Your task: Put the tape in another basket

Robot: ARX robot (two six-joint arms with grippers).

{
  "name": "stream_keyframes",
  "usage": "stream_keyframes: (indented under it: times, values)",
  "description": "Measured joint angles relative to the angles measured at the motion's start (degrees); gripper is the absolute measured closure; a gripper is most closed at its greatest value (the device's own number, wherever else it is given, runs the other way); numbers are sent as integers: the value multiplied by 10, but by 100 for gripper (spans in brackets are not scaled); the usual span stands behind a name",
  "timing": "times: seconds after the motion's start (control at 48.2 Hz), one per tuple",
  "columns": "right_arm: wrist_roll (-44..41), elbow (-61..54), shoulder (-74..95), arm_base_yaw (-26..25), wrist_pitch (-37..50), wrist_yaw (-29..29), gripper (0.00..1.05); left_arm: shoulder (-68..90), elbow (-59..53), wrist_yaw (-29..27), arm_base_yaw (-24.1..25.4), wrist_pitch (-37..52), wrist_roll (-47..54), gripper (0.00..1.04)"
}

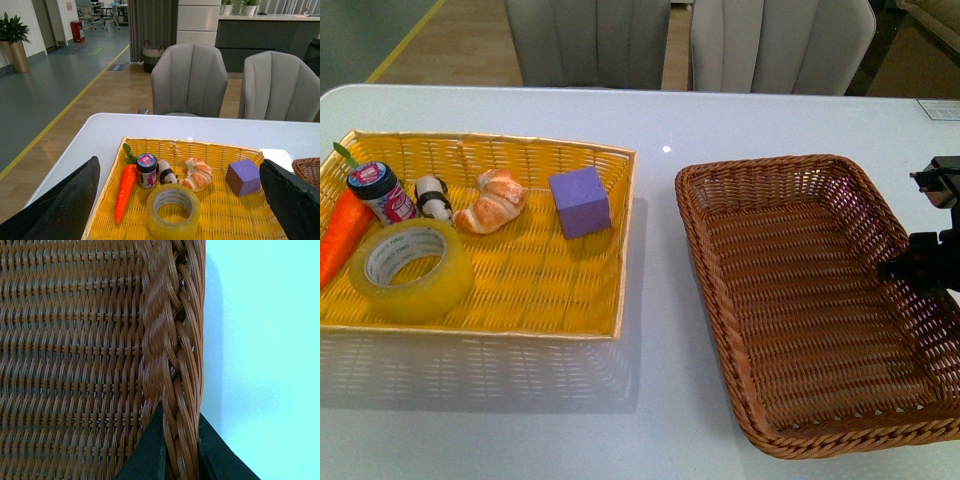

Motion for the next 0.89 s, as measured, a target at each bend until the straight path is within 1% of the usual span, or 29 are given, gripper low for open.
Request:
stream_keyframes:
  times: [0.083,0.187,0.477,0.602,0.726,0.747,0.789,0.851,0.893]
  values:
    - [15,0,-1,7,-4,10,100,0,0,0,0,0,0,9]
    - [60,-7,-7,22,-7,19,100,0,0,0,0,0,0,9]
    - [149,-10,-12,59,-13,39,100,0,0,0,0,0,0,9]
    - [188,-11,-12,71,-13,40,100,0,0,0,0,0,0,9]
    - [210,-12,-12,76,-11,40,100,0,0,0,0,0,0,9]
    - [211,-12,-12,77,-9,40,99,0,0,0,0,0,0,9]
    - [216,-14,-12,77,-2,40,90,0,0,0,0,0,0,9]
    - [217,-17,-12,75,3,42,79,0,0,0,0,0,0,9]
    - [217,-18,-12,72,6,42,74,0,0,0,0,0,0,9]
